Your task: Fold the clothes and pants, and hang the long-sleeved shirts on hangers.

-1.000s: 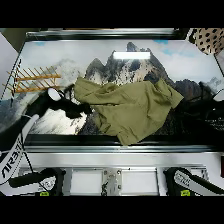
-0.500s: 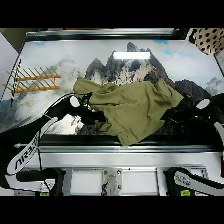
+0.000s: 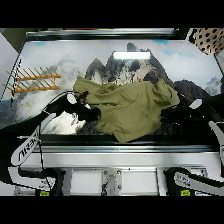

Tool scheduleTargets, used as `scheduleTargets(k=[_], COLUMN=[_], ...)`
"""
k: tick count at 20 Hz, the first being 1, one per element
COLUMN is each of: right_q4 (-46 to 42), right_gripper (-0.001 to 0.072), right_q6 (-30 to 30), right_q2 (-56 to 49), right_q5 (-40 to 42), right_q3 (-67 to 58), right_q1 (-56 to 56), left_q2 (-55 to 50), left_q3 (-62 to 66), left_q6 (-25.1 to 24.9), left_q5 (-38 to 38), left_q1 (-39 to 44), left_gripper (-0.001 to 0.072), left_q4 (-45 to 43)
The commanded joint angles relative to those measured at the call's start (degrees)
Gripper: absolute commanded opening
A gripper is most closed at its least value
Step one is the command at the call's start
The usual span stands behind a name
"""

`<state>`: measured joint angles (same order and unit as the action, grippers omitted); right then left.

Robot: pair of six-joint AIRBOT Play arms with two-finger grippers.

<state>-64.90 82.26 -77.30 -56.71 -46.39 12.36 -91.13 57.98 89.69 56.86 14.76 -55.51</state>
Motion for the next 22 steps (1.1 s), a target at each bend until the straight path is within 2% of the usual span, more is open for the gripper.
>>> scheduleTargets(k=[1, 5, 9, 10, 11, 12, 13, 15, 19, 22], right_q4=[-0.4, 1.7, 6.3, 6.3, 6.2, 6.2, 5.5, 3.6, -7.8, -7.9], right_gripper=[0.0008, 0.0008, 0.0010, 0.0026, 0.0227, 0.0539, 0.0634, 0.0634, 0.0635, 0.0635], right_q6=[0.0, 0.0, 2.3, 2.9, 2.8, 2.8, 2.8, 3.2, 9.7, 10.8], right_q2=[1.5, 8.4, 12.4, 12.3, 12.3, 12.5, 13.0, 15.1, 16.7, 12.8], right_q5=[-0.1, -1.2, 2.7, 3.1, 3.1, 2.8, 2.3, 2.2, 2.1, 2.3], right_q3=[0.0, 0.0, 0.0, 0.0, 0.0, -0.1, -0.4, -0.5, -0.3, 0.1], right_q1=[-2.5, -15.7, -29.9, -32.0, -33.1, -33.0, -32.2, -29.4, -20.8, -13.0], left_q2=[0.5, 3.3, 3.3, 3.3, 3.4, 3.5, 3.9, 7.3, 16.4, 21.3], left_q3=[3.6, 12.6, 19.3, 20.2, 21.3, 22.4, 22.9, 19.6, 2.0, -11.9], left_q6=[-1.4, -1.8, -1.8, -1.7, 0.0, 3.1, 3.9, 4.2, 4.3, 4.5], left_q5=[3.2, 3.4, 5.2, 5.2, 5.3, 5.9, 6.2, 5.2, 4.7, 3.5], left_q1=[-7.6, -15.3, -17.4, -17.4, -17.4, -17.7, -18.1, -18.3, -18.1, -16.4], left_gripper=[0.0012, 0.0012, 0.0013, 0.0170, 0.0529, 0.0649, 0.0649, 0.0649, 0.0649, 0.0648], left_q4=[-0.6, -4.4, -10.1, -11.5, -13.1, -14.3, -13.9, -13.8, -13.3, -11.3])
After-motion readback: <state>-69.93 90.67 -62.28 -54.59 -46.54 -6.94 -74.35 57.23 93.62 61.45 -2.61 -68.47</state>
